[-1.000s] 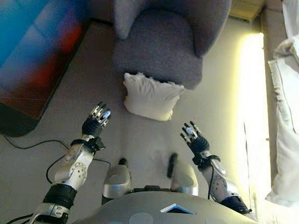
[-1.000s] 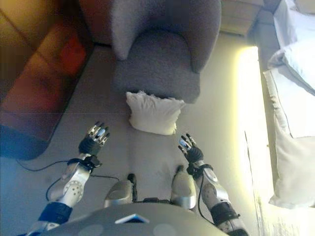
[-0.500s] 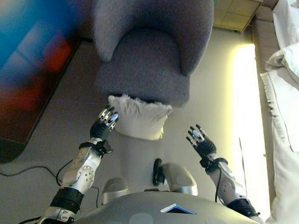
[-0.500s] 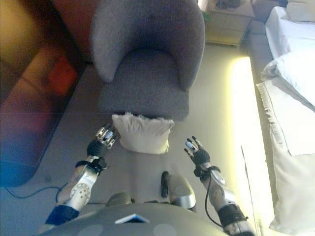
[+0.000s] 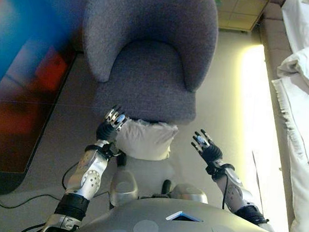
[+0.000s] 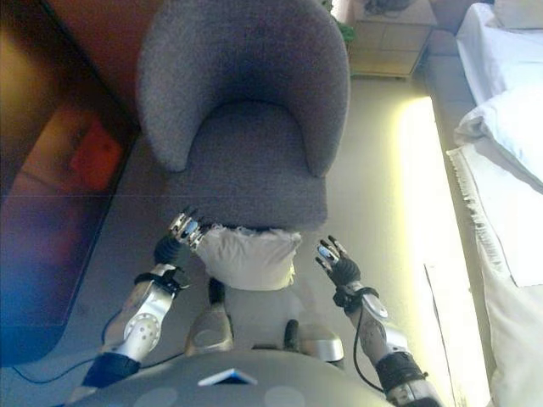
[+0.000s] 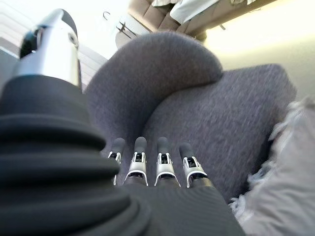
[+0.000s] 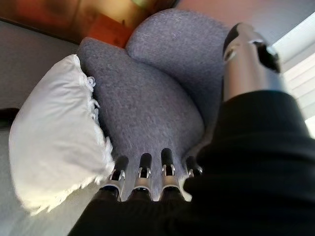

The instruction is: Pick up the cushion and take it to the sofa

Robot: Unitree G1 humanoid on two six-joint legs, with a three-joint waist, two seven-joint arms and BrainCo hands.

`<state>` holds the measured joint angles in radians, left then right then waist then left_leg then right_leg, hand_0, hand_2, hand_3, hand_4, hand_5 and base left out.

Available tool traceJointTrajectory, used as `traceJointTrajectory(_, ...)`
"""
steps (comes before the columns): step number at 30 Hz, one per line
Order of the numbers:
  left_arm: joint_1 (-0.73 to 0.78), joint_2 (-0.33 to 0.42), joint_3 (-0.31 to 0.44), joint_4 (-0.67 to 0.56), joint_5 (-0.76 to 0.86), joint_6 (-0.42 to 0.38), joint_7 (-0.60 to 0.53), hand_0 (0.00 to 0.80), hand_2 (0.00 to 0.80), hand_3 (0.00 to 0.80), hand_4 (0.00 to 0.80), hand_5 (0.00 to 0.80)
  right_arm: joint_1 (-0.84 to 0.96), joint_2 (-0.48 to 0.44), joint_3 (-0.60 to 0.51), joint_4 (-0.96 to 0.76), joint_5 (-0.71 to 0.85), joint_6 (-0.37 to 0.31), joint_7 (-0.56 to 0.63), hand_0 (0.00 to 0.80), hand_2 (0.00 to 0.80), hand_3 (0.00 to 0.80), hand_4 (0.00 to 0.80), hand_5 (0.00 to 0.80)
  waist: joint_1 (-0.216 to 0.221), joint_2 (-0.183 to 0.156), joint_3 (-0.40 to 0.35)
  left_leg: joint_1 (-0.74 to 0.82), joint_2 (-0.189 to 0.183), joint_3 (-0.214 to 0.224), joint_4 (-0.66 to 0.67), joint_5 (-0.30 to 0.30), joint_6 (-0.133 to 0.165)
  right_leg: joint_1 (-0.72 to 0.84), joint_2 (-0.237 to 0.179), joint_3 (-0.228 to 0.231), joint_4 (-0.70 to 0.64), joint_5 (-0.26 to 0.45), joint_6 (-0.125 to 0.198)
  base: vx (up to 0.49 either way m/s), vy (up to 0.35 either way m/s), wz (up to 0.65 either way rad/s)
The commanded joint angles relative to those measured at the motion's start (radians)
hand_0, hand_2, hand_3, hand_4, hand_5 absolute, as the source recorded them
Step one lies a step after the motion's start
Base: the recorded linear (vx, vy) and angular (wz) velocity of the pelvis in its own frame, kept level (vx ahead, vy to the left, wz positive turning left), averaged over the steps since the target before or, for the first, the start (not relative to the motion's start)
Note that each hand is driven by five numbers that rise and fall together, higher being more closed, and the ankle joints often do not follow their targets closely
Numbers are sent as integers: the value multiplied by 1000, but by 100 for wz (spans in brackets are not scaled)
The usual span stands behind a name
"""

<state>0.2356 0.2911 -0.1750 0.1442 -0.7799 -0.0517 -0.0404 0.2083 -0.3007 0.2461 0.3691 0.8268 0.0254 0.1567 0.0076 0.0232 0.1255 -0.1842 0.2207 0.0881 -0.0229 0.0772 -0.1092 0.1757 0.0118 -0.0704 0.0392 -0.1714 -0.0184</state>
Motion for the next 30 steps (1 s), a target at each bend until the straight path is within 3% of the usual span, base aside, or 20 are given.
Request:
traceJointTrajectory(1,4,22,21,-73,-18,-48,-39,0,0,0,0,0,-10,6,-22,-85,0,-38,33,0,0,0,0,0,33,-11,-17,-81,12,53,-34,147,-39,32,-88,41,82,-49,127,455,175,-31)
traceJointTrajectory(7,-2,53,17,-76,-27,-43,-56,0,0,0,0,0,-6,14,-37,-109,35,-43,-7,0,0,0,0,0,59,-17,-29,-96,-49,-7,107,86,-4,54,-157,42,154,-58,165,385,207,-28)
traceJointTrajectory(8,-15,62,14,-65,-30,-38,-59,0,0,0,0,0,-7,19,-42,-107,41,-45,-23,0,0,0,0,0,67,-32,-40,-108,-74,-6,154,54,19,56,-190,29,191,-2,190,303,194,-1)
traceJointTrajectory(11,-22,77,4,-62,-10,-37,-63,0,0,0,0,0,-13,36,-47,-94,52,-69,-23,0,0,0,0,0,89,-55,-60,-102,-128,1,182,7,69,33,-252,-12,328,146,220,318,230,-6)
traceJointTrajectory(13,-19,78,4,-47,4,-44,-67,0,0,0,0,0,-15,55,-53,-86,54,-80,-27,0,0,0,0,0,96,-51,-65,-75,-147,10,186,-19,94,-19,-291,-32,464,227,222,296,271,0)
traceJointTrajectory(14,-20,81,9,-48,11,-39,-68,0,0,0,0,0,-14,63,-53,-92,53,-84,-35,0,0,0,0,0,100,-39,-64,-53,-155,15,188,-37,110,-61,-307,-51,556,246,213,271,266,2)
traceJointTrajectory(16,-25,86,21,-55,13,-17,-71,0,0,0,0,0,-19,77,-53,-89,45,-87,-48,0,0,0,0,0,109,-32,-61,-28,-171,24,194,-57,120,-108,-345,-94,602,254,197,230,187,3)
traceJointTrajectory(20,-39,90,39,-59,12,6,-79,0,0,0,0,0,-36,90,-50,-67,42,-95,-43,0,0,0,0,0,122,-44,-44,13,-185,51,219,-92,98,-137,-405,-213,387,242,179,172,-64,-22)
traceJointTrajectory(22,-40,93,37,-62,6,5,-71,0,0,0,0,0,-45,90,-46,-57,45,-98,-32,0,0,0,0,0,115,-50,-31,30,-180,52,229,-108,81,-151,-419,-235,287,258,189,103,-219,-11)
traceJointTrajectory(26,-32,107,19,-73,-13,-13,-61,0,0,0,0,0,-45,73,-44,-73,54,-94,-20,0,0,0,0,0,73,-80,-7,54,-164,21,254,-162,43,-220,-441,-165,93,357,244,130,-231,0)
traceJointTrajectory(27,-27,108,16,-79,-13,-15,-60,0,0,0,0,0,-47,69,-46,-74,59,-92,-21,0,0,0,0,0,61,-86,-6,66,-164,6,251,-174,36,-241,-436,-135,52,377,253,159,-168,34)
traceJointTrajectory(30,-8,113,19,-83,-16,-20,-51,0,0,0,0,0,-59,60,-51,-63,71,-73,-8,0,0,0,0,0,46,-90,-9,107,-139,-12,229,-196,21,-261,-411,-114,2,390,272,196,-205,53)
